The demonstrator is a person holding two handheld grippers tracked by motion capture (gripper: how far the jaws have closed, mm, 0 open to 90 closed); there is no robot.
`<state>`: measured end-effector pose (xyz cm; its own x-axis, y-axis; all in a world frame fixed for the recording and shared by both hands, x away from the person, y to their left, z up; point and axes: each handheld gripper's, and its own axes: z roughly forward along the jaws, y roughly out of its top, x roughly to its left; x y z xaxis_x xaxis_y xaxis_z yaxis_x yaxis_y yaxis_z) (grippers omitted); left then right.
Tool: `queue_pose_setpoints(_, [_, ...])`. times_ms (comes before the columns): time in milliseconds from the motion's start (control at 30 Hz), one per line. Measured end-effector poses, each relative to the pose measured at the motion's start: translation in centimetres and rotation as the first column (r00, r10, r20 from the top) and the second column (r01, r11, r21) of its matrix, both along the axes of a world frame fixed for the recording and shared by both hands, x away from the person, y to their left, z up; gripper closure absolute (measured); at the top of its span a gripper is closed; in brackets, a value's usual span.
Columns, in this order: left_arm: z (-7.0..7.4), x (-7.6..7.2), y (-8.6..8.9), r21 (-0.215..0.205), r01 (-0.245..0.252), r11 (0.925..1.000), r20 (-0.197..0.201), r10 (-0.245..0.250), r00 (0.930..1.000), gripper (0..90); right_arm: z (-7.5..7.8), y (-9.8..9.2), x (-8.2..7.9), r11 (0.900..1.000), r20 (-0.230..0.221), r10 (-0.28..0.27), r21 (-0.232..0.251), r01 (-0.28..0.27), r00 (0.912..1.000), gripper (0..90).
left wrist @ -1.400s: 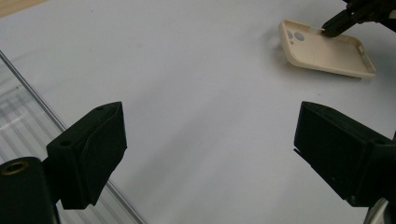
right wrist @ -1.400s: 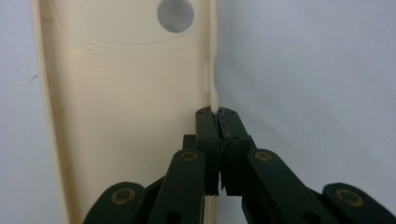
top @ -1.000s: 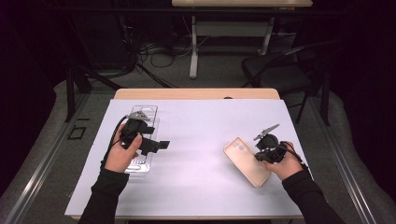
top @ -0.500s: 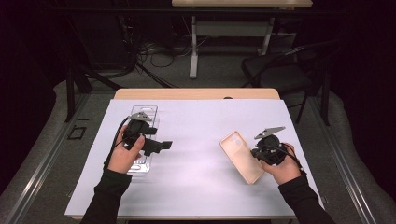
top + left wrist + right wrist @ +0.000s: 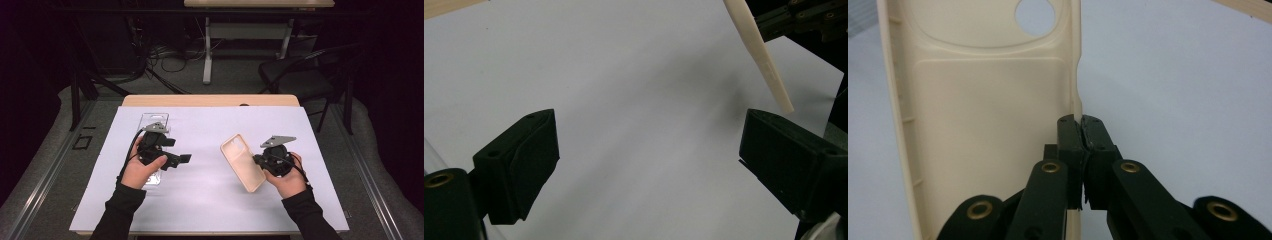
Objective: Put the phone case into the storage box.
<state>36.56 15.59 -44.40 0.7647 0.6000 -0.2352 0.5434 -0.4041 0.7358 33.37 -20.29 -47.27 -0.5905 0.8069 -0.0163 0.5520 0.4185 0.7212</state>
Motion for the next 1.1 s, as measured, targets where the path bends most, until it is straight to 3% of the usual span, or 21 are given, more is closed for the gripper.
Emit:
queue_pose_setpoints(333, [-0.6,-0.4,-0.9,0.013,-0.038,0.9992,-0.007,0.038,0.9993,6.9,0.2,2.2,0.5,0.996,0.056,0.02,0.089,-0.025,0.9982,88.6])
queue_pose_setpoints(500, [-0.6,-0.9,-1.3,-0.015,-0.041,0.999,-0.005,0.041,0.9992,6.9,0.3,2.4,0.4,0.991,0.083,0.009,0.134,-0.02,0.9965,88.6])
queue_pose_setpoints(767, [-0.4,-2.0,-2.8,-0.086,0.0,0.9963,0.022,0.002,0.9997,10.5,-0.1,2.4,-0.2,0.982,0.136,-0.037,0.189,0.011,0.9901,88.6])
queue_pose_setpoints(900, [-0.6,-2.4,-3.6,-0.107,0.019,0.9941,0.027,-0.017,0.9995,15.4,-0.5,2.4,-0.5,0.98,0.149,-0.061,0.194,0.032,0.987,88.6])
queue_pose_setpoints(1100, [-1.3,-2.6,-4.8,-0.117,0.034,0.9926,0.024,-0.031,0.9992,15.8,-1.1,2.6,-0.8,0.98,0.161,-0.067,0.195,0.035,0.9846,88.6])
